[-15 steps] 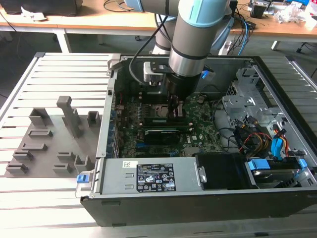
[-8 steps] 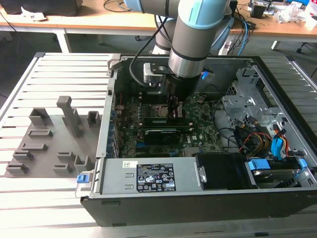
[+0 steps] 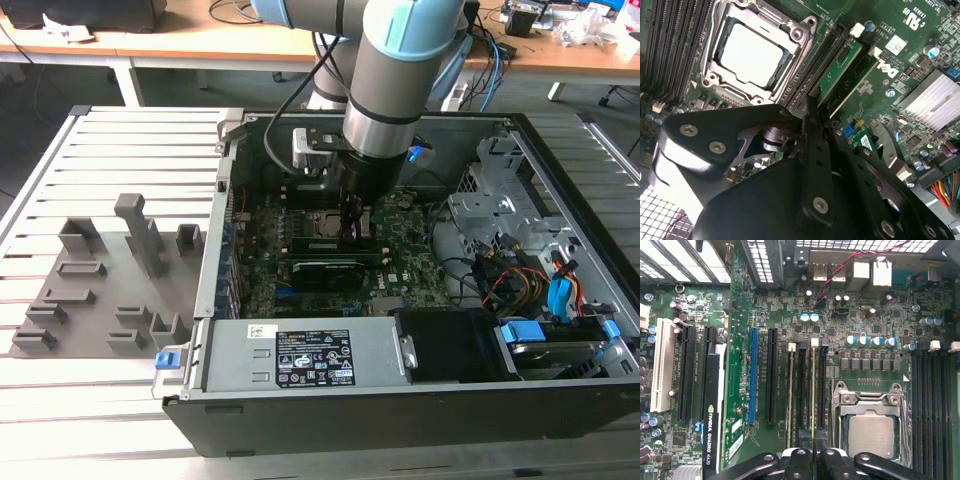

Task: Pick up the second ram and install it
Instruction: 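Insert the second ram into the second slot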

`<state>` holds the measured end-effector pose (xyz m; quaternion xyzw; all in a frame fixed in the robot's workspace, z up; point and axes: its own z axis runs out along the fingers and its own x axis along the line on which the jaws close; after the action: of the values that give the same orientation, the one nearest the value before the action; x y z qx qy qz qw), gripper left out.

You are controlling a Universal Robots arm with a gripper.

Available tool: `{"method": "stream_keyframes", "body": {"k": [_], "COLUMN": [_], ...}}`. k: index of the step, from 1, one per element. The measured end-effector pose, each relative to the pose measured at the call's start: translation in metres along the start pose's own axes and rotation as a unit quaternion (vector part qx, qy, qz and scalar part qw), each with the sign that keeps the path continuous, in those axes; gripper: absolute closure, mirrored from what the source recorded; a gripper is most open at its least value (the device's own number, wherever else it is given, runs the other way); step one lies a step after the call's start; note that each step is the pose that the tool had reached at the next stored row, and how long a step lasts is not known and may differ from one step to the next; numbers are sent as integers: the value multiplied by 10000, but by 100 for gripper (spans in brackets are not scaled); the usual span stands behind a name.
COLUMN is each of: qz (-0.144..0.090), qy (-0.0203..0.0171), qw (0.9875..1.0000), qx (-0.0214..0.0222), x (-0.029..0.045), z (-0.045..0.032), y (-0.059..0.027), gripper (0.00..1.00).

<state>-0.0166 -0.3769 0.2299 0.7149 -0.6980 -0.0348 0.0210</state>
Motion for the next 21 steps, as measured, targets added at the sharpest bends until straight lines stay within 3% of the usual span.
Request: {"method": "stream_keyframes", "body": {"k": [18, 21], "qz": [14, 14], "qy": [-3, -3], "qw": [10000, 10000], "qx": [2, 2], "x": [-1, -1], "z": [61, 56], "y": [-3, -2], "gripper": [87, 79]}}
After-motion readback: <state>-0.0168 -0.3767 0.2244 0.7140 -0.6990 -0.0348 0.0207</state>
